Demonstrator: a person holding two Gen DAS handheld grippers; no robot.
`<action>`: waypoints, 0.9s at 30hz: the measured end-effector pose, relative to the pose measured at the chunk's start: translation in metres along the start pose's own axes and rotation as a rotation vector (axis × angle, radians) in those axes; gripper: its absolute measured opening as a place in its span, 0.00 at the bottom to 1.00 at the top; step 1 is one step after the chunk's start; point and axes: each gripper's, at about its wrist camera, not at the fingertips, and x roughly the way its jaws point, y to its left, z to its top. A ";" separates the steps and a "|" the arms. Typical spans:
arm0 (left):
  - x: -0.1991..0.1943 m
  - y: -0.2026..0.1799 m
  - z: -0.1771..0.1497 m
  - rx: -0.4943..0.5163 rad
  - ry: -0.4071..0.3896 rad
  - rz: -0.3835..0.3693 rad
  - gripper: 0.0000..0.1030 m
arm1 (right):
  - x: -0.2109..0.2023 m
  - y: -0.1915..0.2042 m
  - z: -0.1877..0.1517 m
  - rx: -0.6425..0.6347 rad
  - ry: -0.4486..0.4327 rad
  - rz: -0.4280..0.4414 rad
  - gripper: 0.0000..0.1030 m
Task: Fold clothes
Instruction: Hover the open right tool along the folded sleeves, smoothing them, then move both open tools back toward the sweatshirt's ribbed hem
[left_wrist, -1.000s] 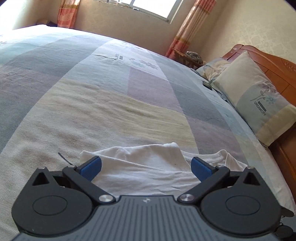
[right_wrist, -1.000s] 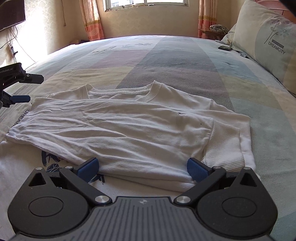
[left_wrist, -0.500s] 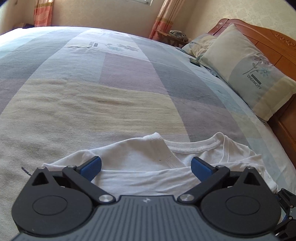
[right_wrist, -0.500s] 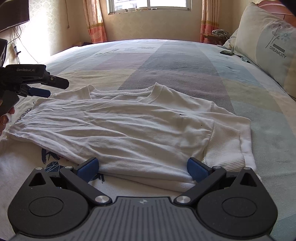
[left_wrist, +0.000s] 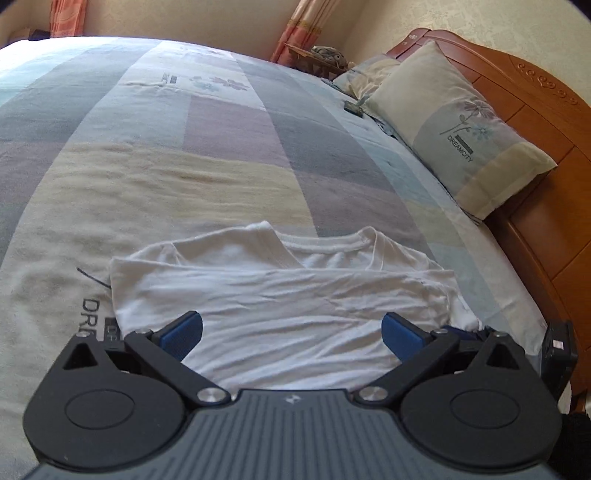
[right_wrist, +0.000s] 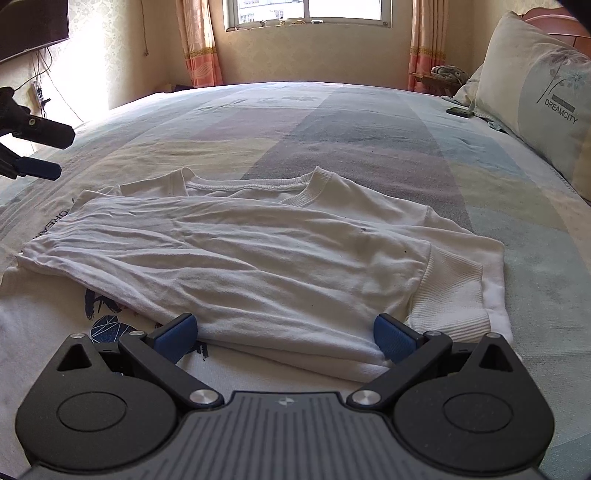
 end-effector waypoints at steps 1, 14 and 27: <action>0.005 0.000 -0.011 -0.004 0.033 0.011 0.99 | 0.000 -0.001 0.000 0.000 -0.001 0.004 1.00; -0.005 0.000 -0.041 -0.058 -0.056 0.181 0.99 | -0.002 -0.004 -0.001 -0.043 -0.001 0.033 1.00; -0.045 -0.059 -0.063 0.073 -0.043 0.173 0.99 | -0.069 -0.001 0.000 -0.054 0.053 0.171 1.00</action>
